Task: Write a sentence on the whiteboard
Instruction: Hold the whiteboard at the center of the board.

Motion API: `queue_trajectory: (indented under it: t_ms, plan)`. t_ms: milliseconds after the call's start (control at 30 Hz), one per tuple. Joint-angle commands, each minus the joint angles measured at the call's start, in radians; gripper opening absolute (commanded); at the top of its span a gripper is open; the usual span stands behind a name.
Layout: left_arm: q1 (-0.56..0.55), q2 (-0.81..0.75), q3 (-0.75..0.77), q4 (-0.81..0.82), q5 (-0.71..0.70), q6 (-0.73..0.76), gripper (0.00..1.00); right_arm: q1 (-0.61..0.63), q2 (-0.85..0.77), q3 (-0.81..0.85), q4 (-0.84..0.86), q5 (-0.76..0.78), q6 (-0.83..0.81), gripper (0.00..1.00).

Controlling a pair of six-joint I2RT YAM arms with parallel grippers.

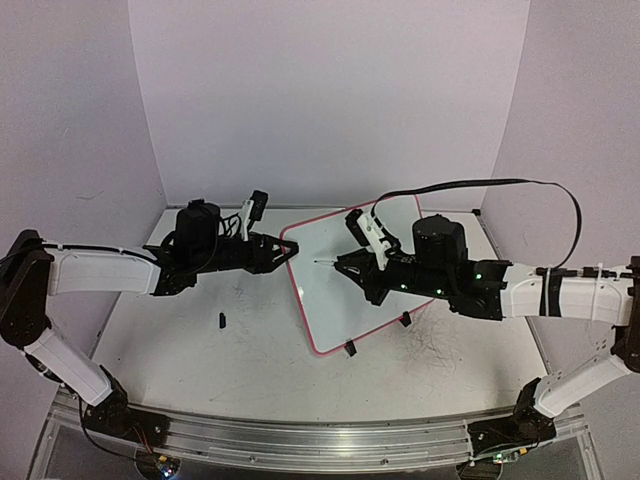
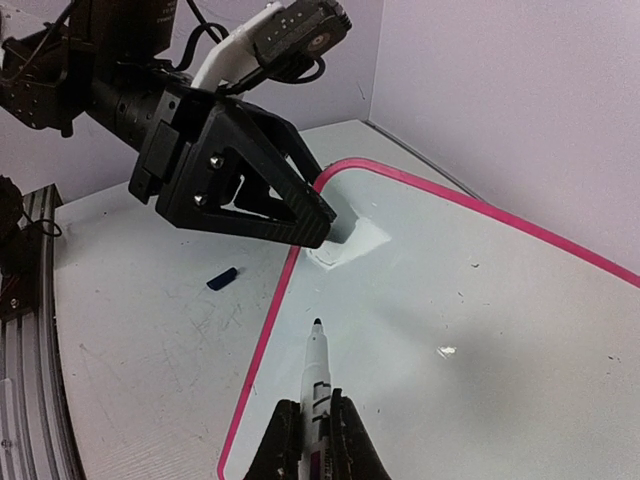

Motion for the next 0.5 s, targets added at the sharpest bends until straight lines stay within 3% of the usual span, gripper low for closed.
queue_trajectory:
  t_ms: [0, 300, 467]
  plan:
    - [0.004, 0.015, 0.032, 0.058, -0.019, 0.017, 0.41, 0.003, 0.031, 0.043, 0.042, 0.043, -0.014, 0.0]
    - [0.004, 0.045, 0.016, 0.113, -0.02, 0.031, 0.23, 0.01, 0.048, 0.055, 0.073, 0.055, -0.017, 0.0]
    - [0.004, 0.041, -0.014, 0.124, -0.027, 0.056, 0.19, 0.016, 0.084, 0.084, 0.078, 0.056, -0.021, 0.0]
